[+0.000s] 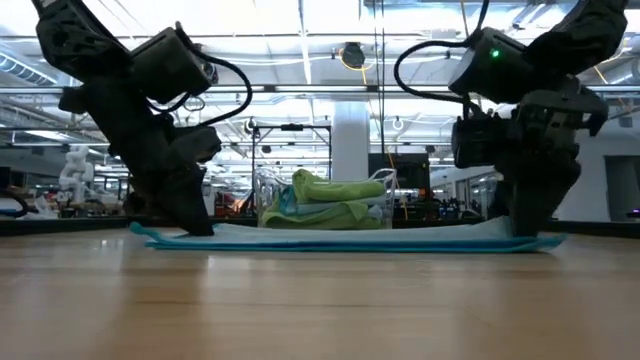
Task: Fold microfiber towels
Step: Fold the blue microfiber cloth
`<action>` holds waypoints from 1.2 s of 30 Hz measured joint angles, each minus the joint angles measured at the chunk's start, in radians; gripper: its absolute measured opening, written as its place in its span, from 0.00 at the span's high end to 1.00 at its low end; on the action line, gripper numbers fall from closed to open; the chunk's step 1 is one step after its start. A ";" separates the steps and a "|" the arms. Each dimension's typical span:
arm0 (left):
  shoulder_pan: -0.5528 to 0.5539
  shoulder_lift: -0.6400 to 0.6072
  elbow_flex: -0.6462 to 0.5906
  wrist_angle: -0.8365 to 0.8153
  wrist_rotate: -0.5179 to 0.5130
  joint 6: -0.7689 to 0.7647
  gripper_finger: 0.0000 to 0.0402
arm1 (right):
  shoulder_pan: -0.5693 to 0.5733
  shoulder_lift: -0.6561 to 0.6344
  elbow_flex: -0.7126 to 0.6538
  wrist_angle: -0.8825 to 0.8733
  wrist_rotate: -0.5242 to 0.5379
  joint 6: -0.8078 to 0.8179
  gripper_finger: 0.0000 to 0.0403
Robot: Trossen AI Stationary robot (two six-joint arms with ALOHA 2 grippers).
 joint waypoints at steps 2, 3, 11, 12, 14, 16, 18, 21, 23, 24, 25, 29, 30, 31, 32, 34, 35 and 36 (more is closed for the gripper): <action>0.015 -0.007 -0.003 0.018 0.014 0.023 0.92 | 0.000 -0.024 -0.003 -0.001 -0.006 0.044 1.00; 0.022 -0.012 -0.004 0.035 0.030 0.030 0.92 | 0.000 -0.040 -0.003 0.008 -0.004 0.060 1.00; 0.030 -0.092 -0.002 0.153 0.145 -0.084 0.92 | -0.089 -0.208 -0.001 0.016 0.011 0.103 1.00; 0.023 -0.098 -0.002 0.186 0.145 -0.118 0.92 | -0.106 -0.218 -0.001 0.009 0.025 0.111 1.00; 0.004 -0.100 -0.001 0.304 0.143 -0.179 0.92 | -0.145 -0.221 -0.001 0.004 0.026 0.109 1.00; -0.019 -0.095 0.004 0.409 0.112 -0.214 0.92 | -0.180 -0.214 0.005 -0.002 0.032 0.091 0.99; -0.045 -0.080 0.057 0.438 0.066 -0.190 0.92 | -0.214 -0.199 0.025 -0.029 0.048 0.054 0.97; -0.069 -0.058 0.203 0.302 0.052 -0.109 0.92 | -0.254 -0.167 0.067 -0.125 0.049 -0.040 0.96; -0.079 -0.015 0.306 0.171 0.052 -0.058 0.92 | -0.273 -0.140 0.097 -0.204 0.049 -0.116 0.97; -0.084 0.013 0.345 0.116 0.049 -0.034 0.92 | -0.281 -0.124 0.110 -0.228 0.051 -0.151 0.97; -0.087 0.054 0.392 0.099 0.044 -0.012 0.92 | -0.290 -0.111 0.120 -0.245 0.056 -0.186 0.97; -0.091 0.207 0.527 0.103 0.037 0.033 0.92 | -0.329 -0.064 0.136 -0.256 0.057 -0.290 0.99; -0.087 0.256 0.564 0.108 0.039 0.031 0.92 | -0.338 -0.056 0.136 -0.255 0.056 -0.308 0.99; -0.082 0.295 0.593 0.099 0.046 0.017 0.92 | -0.347 -0.047 0.135 -0.252 0.055 -0.322 1.00; -0.076 0.329 0.619 0.070 0.055 0.001 0.92 | -0.356 -0.038 0.135 -0.240 0.056 -0.336 1.00; -0.067 0.409 0.695 0.084 0.077 -0.040 0.92 | -0.372 -0.022 0.135 -0.236 0.070 -0.365 1.00; -0.063 0.437 0.724 0.093 0.096 -0.050 0.92 | -0.379 -0.013 0.135 -0.227 0.073 -0.375 1.00; -0.060 0.463 0.749 0.081 0.123 -0.054 0.92 | -0.385 -0.003 0.135 -0.212 0.078 -0.382 1.00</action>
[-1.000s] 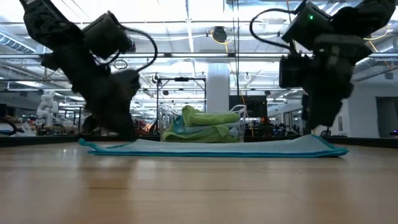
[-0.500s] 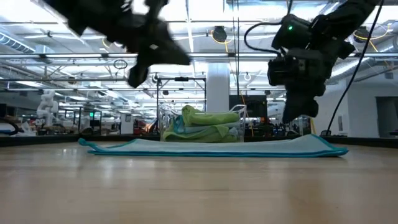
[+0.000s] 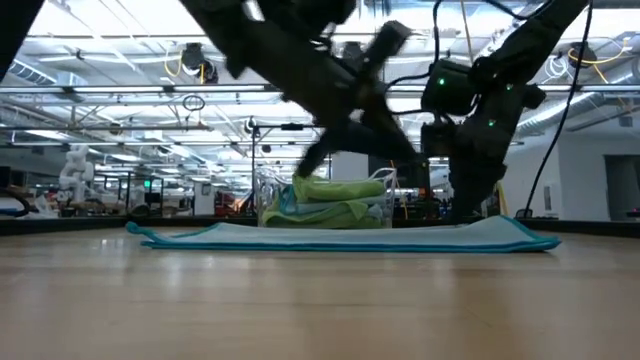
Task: Fold microfiber towels
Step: Fold the blue microfiber cloth
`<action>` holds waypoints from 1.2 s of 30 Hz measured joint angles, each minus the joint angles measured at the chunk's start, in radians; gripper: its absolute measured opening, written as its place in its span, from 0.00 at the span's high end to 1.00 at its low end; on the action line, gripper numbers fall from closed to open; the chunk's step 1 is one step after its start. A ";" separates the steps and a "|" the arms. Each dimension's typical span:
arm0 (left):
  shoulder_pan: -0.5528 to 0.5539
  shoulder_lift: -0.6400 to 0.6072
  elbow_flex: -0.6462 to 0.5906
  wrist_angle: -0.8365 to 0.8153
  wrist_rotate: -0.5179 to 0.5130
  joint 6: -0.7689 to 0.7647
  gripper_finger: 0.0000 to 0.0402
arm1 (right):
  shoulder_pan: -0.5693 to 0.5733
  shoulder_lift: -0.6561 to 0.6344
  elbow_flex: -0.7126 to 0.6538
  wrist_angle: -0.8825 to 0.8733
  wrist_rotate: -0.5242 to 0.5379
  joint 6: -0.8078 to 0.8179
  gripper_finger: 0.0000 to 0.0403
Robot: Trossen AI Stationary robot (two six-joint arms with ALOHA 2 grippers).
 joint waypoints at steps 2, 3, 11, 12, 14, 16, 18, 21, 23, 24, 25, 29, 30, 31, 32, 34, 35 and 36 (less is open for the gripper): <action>-0.001 0.067 0.063 0.003 0.052 0.000 0.92 | -0.017 0.023 0.000 0.000 0.010 -0.031 1.00; -0.004 0.090 0.076 -0.018 0.076 -0.009 0.92 | -0.021 0.035 0.000 -0.004 0.004 -0.039 1.00; -0.030 0.149 0.076 -0.212 0.171 -0.157 0.92 | -0.016 0.075 -0.004 -0.025 0.026 0.030 1.00; -0.034 0.137 0.070 -0.253 0.172 -0.148 0.92 | -0.007 0.076 -0.005 -0.031 0.025 0.067 1.00; -0.044 0.127 0.069 -0.324 0.189 -0.105 0.92 | 0.021 0.065 -0.005 -0.045 0.004 0.151 1.00; -0.054 0.116 0.070 -0.368 0.221 -0.048 0.92 | 0.068 0.057 -0.008 -0.064 -0.034 0.268 1.00; -0.062 0.102 0.069 -0.414 0.254 0.008 0.92 | 0.136 0.046 -0.008 -0.061 -0.032 0.404 1.00; -0.080 0.078 0.068 -0.491 0.285 0.097 0.92 | 0.273 0.043 -0.010 -0.014 -0.026 0.620 1.00; -0.090 0.060 0.066 -0.567 0.280 0.142 0.92 | 0.374 0.043 -0.010 0.076 0.005 0.786 1.00; -0.092 0.052 0.066 -0.598 0.268 0.161 0.92 | 0.421 0.049 -0.010 0.130 0.031 0.876 1.00; -0.094 0.044 0.066 -0.627 0.251 0.186 0.92 | 0.464 0.054 -0.010 0.190 0.062 0.968 1.00; -0.095 0.006 0.065 -0.674 0.233 0.359 0.92 | 0.555 0.066 -0.009 0.306 0.136 1.145 1.00; -0.097 -0.006 0.065 -0.687 0.233 0.404 0.92 | 0.560 0.065 -0.009 0.299 0.140 1.169 1.00; -0.099 -0.018 0.065 -0.701 0.233 0.440 0.92 | 0.563 0.061 -0.009 0.297 0.145 1.182 1.00; -0.100 -0.030 0.065 -0.710 0.233 0.466 0.92 | 0.565 0.054 -0.009 0.297 0.149 1.185 1.00; -0.101 -0.064 0.065 -0.741 0.231 0.492 0.92 | 0.571 0.031 -0.004 0.296 0.151 1.181 1.00; -0.101 -0.084 0.065 -0.753 0.222 0.493 0.92 | 0.572 0.014 -0.001 0.296 0.154 1.173 1.00; -0.102 -0.105 0.065 -0.749 0.213 0.492 0.92 | 0.574 -0.005 -0.001 0.288 0.155 1.161 1.00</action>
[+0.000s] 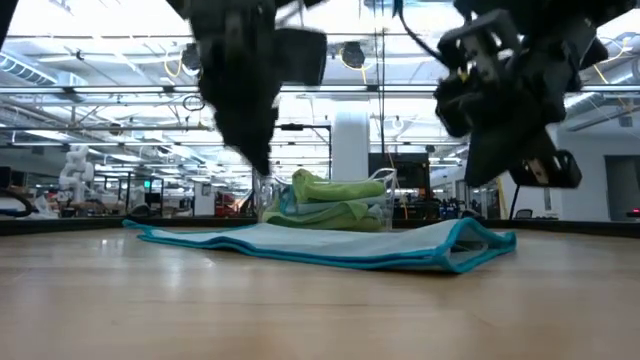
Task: Fold microfiber towels
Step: Fold the blue microfiber cloth
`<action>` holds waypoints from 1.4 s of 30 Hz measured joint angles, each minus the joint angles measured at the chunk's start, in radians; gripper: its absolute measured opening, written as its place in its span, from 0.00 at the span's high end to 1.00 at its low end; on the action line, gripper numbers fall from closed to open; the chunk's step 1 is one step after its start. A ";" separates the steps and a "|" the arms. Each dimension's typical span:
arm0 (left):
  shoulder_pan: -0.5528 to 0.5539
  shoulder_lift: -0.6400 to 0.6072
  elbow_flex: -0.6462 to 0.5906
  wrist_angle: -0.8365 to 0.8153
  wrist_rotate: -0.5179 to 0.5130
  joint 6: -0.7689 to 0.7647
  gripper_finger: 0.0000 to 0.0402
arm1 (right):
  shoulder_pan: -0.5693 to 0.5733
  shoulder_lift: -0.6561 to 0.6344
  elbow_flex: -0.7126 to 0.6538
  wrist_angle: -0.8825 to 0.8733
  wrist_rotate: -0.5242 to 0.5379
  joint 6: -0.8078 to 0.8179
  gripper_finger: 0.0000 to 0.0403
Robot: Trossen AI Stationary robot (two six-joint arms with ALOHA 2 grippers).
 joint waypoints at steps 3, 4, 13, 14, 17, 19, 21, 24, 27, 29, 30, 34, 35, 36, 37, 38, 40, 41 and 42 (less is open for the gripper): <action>-0.007 -0.066 0.000 0.031 -0.044 -0.025 0.92 | -0.008 -0.062 0.000 -0.082 0.000 -0.040 1.00; -0.012 -0.081 0.000 0.052 -0.057 -0.042 0.92 | -0.013 -0.086 0.000 -0.137 0.000 -0.063 1.00; -0.181 -0.100 0.006 0.366 -0.278 -0.056 0.85 | -0.091 -0.237 0.000 -0.541 -0.051 -0.356 0.94; -0.207 -0.086 0.011 0.428 -0.321 -0.051 0.82 | -0.102 -0.245 0.000 -0.562 -0.057 -0.384 0.93; -0.256 -0.035 0.009 0.511 -0.411 -0.060 0.71 | -0.128 -0.249 0.000 -0.583 -0.085 -0.461 0.90; -0.272 0.003 0.020 0.513 -0.437 -0.094 0.64 | -0.139 -0.248 0.000 -0.595 -0.107 -0.503 0.88; -0.278 0.051 0.047 0.488 -0.439 -0.101 0.57 | -0.139 -0.242 -0.003 -0.583 -0.106 -0.536 0.87; -0.288 0.121 0.084 0.439 -0.436 -0.061 0.50 | -0.139 -0.237 -0.023 -0.550 -0.106 -0.580 0.86; -0.290 0.190 0.123 0.449 -0.435 0.011 0.47 | -0.139 -0.232 -0.041 -0.537 -0.106 -0.601 0.85; -0.289 0.225 0.150 0.458 -0.425 0.050 0.46 | -0.139 -0.231 -0.049 -0.533 -0.108 -0.602 0.85; -0.286 0.238 0.158 0.469 -0.420 0.063 0.45 | -0.139 -0.232 -0.054 -0.535 -0.107 -0.598 0.85; -0.278 0.281 0.158 0.466 -0.461 0.082 0.45 | -0.138 -0.234 -0.063 -0.537 -0.108 -0.558 0.85; -0.275 0.285 0.156 0.457 -0.468 0.085 0.45 | -0.137 -0.236 -0.063 -0.539 -0.108 -0.548 0.85; -0.271 0.289 0.156 0.459 -0.468 0.090 0.45 | -0.136 -0.236 -0.063 -0.536 -0.108 -0.541 0.85; -0.268 0.294 0.157 0.467 -0.468 0.092 0.45 | -0.136 -0.235 -0.063 -0.534 -0.108 -0.532 0.85; -0.266 0.295 0.157 0.467 -0.468 0.094 0.45 | -0.136 -0.235 -0.063 -0.535 -0.107 -0.524 0.85; -0.264 0.303 0.157 0.465 -0.466 0.118 0.45 | -0.136 -0.235 -0.063 -0.534 -0.107 -0.513 0.85; -0.264 0.311 0.157 0.475 -0.462 0.135 0.45 | -0.136 -0.235 -0.063 -0.533 -0.107 -0.508 0.85; -0.265 0.317 0.157 0.475 -0.458 0.153 0.45 | -0.137 -0.235 -0.063 -0.531 -0.105 -0.506 0.85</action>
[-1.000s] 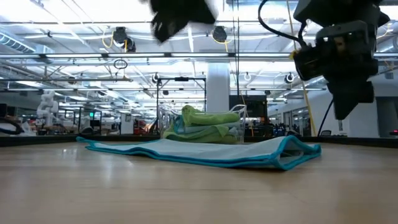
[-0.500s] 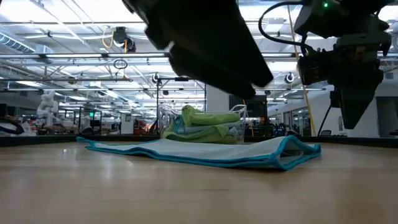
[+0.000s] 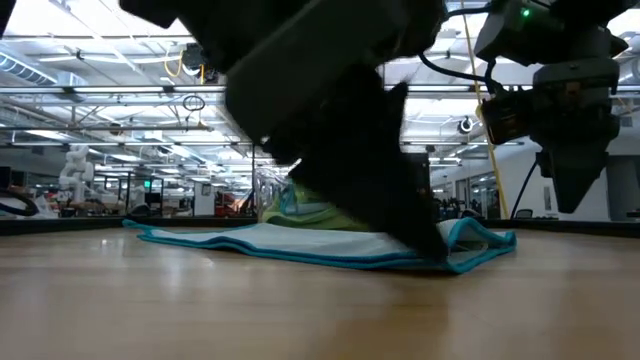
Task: Fold microfiber towels
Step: Fold the blue microfiber cloth
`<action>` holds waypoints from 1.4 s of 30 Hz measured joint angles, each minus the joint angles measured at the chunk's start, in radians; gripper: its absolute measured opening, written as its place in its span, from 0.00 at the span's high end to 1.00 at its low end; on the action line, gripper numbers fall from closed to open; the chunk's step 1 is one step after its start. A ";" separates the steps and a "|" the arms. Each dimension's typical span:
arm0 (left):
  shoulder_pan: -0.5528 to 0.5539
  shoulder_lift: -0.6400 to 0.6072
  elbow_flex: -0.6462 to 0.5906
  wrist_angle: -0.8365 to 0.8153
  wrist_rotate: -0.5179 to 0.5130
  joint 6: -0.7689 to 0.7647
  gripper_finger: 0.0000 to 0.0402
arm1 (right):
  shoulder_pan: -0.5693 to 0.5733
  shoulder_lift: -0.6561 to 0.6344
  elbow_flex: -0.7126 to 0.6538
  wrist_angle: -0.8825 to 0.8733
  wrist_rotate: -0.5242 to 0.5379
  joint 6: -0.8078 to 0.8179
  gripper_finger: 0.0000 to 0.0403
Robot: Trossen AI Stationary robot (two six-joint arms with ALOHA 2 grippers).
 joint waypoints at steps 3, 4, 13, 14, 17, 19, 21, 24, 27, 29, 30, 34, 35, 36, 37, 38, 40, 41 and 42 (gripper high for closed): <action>-0.002 0.017 0.000 0.016 0.007 0.021 0.45 | 0.000 0.000 0.000 0.006 0.002 0.001 0.85; -0.003 0.019 0.000 0.018 0.007 0.024 0.45 | 0.000 0.000 0.000 0.007 0.002 0.002 0.85; 0.004 0.050 0.001 0.057 0.015 0.049 0.58 | 0.000 0.000 0.000 0.036 0.028 0.023 0.85; 0.004 0.051 0.001 0.058 0.024 0.054 0.62 | 0.000 0.000 0.000 0.048 0.028 0.024 0.85; 0.004 0.063 0.003 0.062 0.035 0.060 0.74 | 0.000 0.000 0.000 0.068 0.028 0.019 0.85; 0.004 0.068 0.004 0.059 0.044 0.059 0.81 | 0.000 0.000 0.000 0.082 0.028 0.010 0.85; 0.004 0.070 0.004 0.060 0.046 0.060 0.89 | 0.000 0.000 0.000 0.094 0.028 0.001 0.85; 0.005 0.071 0.004 0.057 0.046 0.057 0.97 | 0.000 0.000 0.000 0.120 0.028 -0.028 0.85; 0.005 0.072 0.004 0.048 0.046 0.041 0.97 | 0.000 0.000 0.000 0.125 0.028 -0.079 0.85; 0.005 0.072 0.004 0.047 0.045 0.024 0.97 | 0.000 0.000 0.000 0.126 0.028 -0.137 0.85; 0.005 0.070 0.003 0.047 0.046 0.012 0.97 | 0.000 0.000 0.000 0.128 0.027 -0.177 0.85; 0.008 0.055 -0.001 0.061 0.064 -0.031 0.98 | 0.029 0.001 0.000 0.135 0.026 -0.379 0.85; 0.008 0.054 -0.001 0.064 0.065 -0.046 0.98 | 0.040 0.001 -0.003 0.148 0.023 -0.443 0.85; 0.006 0.053 -0.001 0.066 0.064 -0.063 0.98 | 0.051 0.001 -0.013 0.179 0.009 -0.498 0.85; 0.006 0.053 -0.001 0.066 0.061 -0.081 0.99 | 0.061 0.001 -0.027 0.223 -0.005 -0.545 0.83; 0.005 0.053 -0.001 0.066 0.059 -0.098 0.99 | 0.072 0.001 -0.044 0.268 -0.021 -0.584 0.82; 0.002 0.053 -0.001 0.067 0.058 -0.132 0.99 | 0.099 0.001 -0.076 0.360 -0.048 -0.658 0.77; 0.001 0.053 -0.001 0.067 0.058 -0.145 0.99 | 0.114 0.001 -0.090 0.399 -0.042 -0.691 0.74; 0.000 0.053 -0.001 0.068 0.056 -0.155 0.99 | 0.130 0.000 -0.103 0.420 -0.018 -0.720 0.71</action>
